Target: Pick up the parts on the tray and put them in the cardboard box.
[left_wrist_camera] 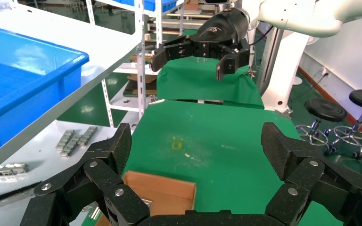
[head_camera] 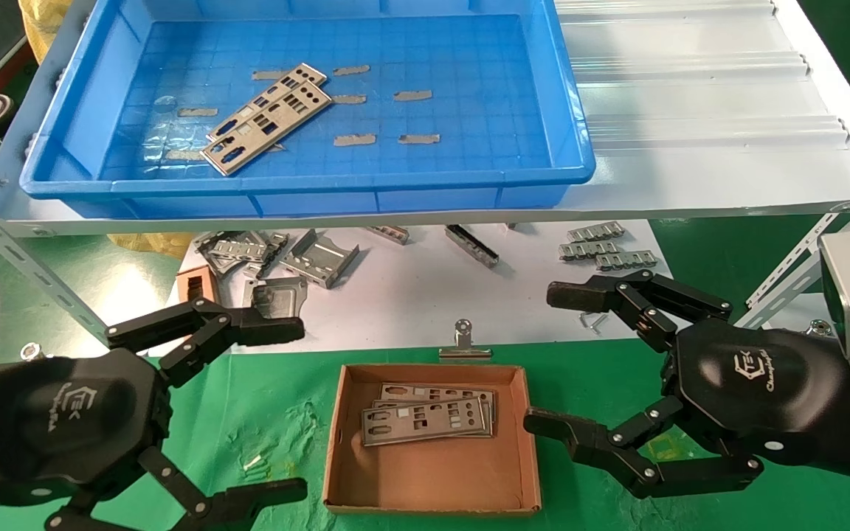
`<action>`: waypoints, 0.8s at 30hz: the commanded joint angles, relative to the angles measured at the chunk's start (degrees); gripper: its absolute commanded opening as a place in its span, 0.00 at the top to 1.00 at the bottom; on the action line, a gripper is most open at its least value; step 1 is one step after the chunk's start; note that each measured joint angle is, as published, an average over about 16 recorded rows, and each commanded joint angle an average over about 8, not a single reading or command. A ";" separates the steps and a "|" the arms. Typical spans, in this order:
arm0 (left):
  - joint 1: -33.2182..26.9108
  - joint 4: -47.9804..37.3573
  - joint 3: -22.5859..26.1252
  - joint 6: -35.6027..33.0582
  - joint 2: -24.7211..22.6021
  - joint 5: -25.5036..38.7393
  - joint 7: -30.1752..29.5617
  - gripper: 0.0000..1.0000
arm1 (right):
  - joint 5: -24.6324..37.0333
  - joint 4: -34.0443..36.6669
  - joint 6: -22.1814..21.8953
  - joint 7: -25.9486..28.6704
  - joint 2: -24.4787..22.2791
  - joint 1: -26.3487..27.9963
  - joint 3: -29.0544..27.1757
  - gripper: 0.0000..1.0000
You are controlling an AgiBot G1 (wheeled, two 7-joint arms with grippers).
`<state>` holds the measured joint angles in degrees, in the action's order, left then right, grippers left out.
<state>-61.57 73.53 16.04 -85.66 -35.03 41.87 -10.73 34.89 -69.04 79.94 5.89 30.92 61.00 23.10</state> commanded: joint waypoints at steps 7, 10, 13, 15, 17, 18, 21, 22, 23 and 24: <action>0.00 0.00 0.00 0.00 0.00 0.00 0.00 0.00 | 0.00 0.00 0.00 0.00 0.00 0.00 0.00 0.00; 0.00 0.00 0.00 0.00 0.00 0.00 0.00 0.00 | 0.00 0.00 0.00 0.00 0.00 0.00 0.00 0.00; 0.00 0.00 0.00 0.00 0.00 0.00 0.00 0.00 | 0.00 0.00 0.00 0.00 0.00 0.00 0.00 0.00; 0.00 0.00 0.00 0.00 0.00 0.00 0.00 0.00 | 0.00 0.00 0.00 0.00 0.00 0.00 0.00 0.00; 0.00 0.00 0.00 0.00 0.00 0.00 0.00 0.00 | 0.00 0.00 0.00 0.00 0.00 0.00 0.00 0.00; 0.00 0.00 0.00 0.00 0.00 0.00 0.00 0.00 | 0.00 0.00 0.00 0.00 0.00 0.00 0.00 0.00; 0.00 0.00 0.00 0.00 0.00 0.00 0.00 0.00 | 0.00 0.00 0.00 0.00 0.00 0.00 0.00 0.00; 0.00 0.00 0.00 0.00 0.00 0.00 0.00 0.00 | 0.00 0.00 0.00 0.00 0.00 0.00 0.00 0.00; 0.00 0.00 0.00 0.00 0.00 0.00 0.00 0.00 | 0.00 0.00 0.00 0.00 0.00 0.00 0.00 0.00; 0.00 0.00 0.00 0.00 0.00 0.00 0.00 0.00 | 0.00 0.00 0.00 0.00 0.00 0.00 0.00 0.00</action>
<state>-61.57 73.53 16.04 -85.66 -35.03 41.87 -10.73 34.89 -69.04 79.94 5.89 30.92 61.00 23.10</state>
